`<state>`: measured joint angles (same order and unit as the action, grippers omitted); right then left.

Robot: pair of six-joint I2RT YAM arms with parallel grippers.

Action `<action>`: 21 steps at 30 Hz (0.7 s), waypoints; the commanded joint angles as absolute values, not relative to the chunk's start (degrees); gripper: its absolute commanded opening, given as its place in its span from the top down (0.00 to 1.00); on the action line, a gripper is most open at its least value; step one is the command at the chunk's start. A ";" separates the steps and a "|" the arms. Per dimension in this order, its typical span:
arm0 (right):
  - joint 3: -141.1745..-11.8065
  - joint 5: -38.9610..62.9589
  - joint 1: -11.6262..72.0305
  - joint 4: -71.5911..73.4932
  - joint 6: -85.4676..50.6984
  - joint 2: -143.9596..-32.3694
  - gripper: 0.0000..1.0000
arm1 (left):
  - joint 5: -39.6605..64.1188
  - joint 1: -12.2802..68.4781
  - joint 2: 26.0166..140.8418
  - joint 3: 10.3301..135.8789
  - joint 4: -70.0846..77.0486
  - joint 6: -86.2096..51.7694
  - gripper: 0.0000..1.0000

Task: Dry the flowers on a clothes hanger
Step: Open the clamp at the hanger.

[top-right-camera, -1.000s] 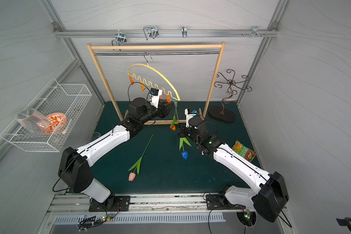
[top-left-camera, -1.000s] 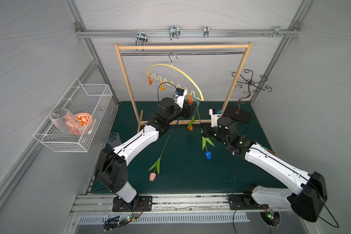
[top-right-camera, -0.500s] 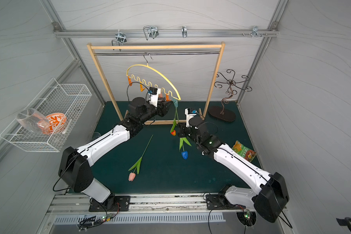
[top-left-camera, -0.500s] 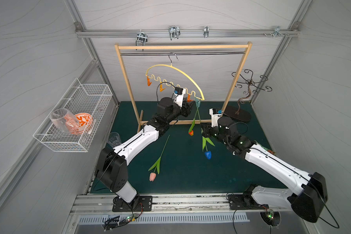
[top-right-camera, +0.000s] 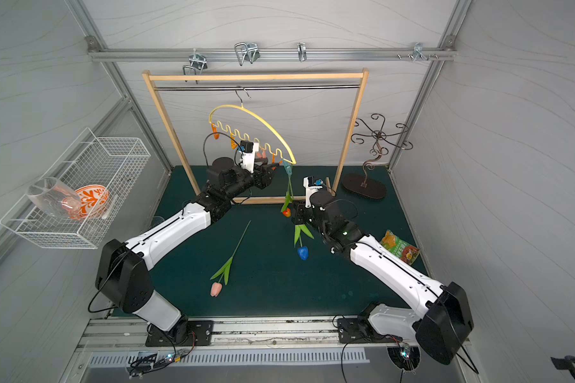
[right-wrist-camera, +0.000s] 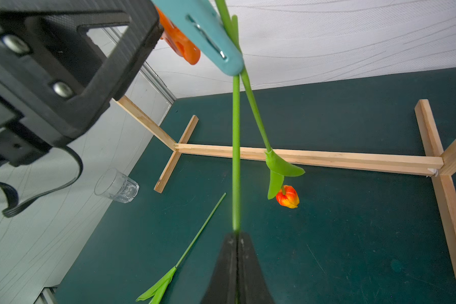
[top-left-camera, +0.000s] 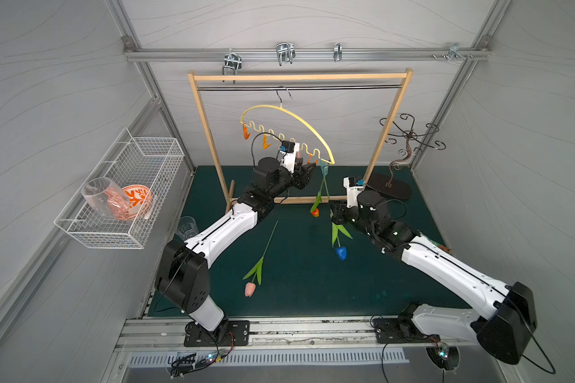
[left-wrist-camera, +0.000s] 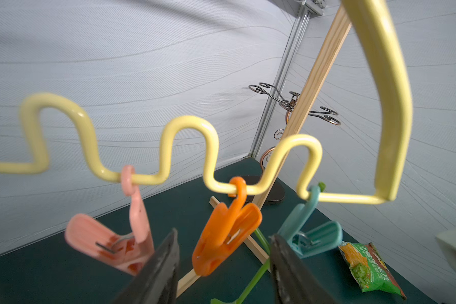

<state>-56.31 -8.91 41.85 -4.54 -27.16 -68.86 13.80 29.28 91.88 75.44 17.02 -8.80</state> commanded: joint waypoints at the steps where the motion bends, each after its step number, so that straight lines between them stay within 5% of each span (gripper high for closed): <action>1: -57.83 -8.46 41.52 -3.20 -27.07 -69.56 1.00 | 14.68 29.87 92.63 77.87 20.92 -8.44 0.40; 9: -57.83 -8.48 41.53 -3.52 -27.07 -69.30 1.00 | 13.59 30.15 93.34 79.06 20.21 -7.75 0.31; 21: -57.66 -7.92 41.51 -3.38 -27.13 -68.82 1.00 | 12.22 30.76 95.80 81.83 19.20 -6.64 0.36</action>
<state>-56.31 -8.56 41.85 -4.45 -27.16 -69.47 12.86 30.50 94.63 78.89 16.91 -7.38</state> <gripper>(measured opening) 0.053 0.644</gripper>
